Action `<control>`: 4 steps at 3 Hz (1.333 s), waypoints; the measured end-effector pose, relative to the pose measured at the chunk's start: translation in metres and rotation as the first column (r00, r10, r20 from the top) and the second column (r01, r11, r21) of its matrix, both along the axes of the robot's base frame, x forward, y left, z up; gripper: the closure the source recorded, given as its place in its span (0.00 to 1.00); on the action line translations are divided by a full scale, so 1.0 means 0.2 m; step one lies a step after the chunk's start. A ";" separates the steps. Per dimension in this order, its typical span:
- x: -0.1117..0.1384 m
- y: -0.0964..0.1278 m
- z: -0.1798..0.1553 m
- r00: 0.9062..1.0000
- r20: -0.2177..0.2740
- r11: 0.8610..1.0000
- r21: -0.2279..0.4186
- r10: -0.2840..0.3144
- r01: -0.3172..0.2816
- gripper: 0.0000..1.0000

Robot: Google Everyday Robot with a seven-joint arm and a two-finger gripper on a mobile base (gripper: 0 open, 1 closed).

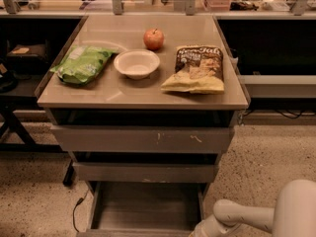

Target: Close bottom drawer

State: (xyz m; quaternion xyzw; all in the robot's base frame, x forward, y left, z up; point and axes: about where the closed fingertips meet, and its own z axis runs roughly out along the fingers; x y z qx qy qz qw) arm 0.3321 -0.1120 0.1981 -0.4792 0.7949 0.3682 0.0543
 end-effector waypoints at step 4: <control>0.00 0.00 0.00 1.000 0.000 1.000 0.000 0.000 0.000 0.13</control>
Offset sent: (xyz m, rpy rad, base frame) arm 0.0001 0.0001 -0.0001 0.0000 -0.0005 -0.0001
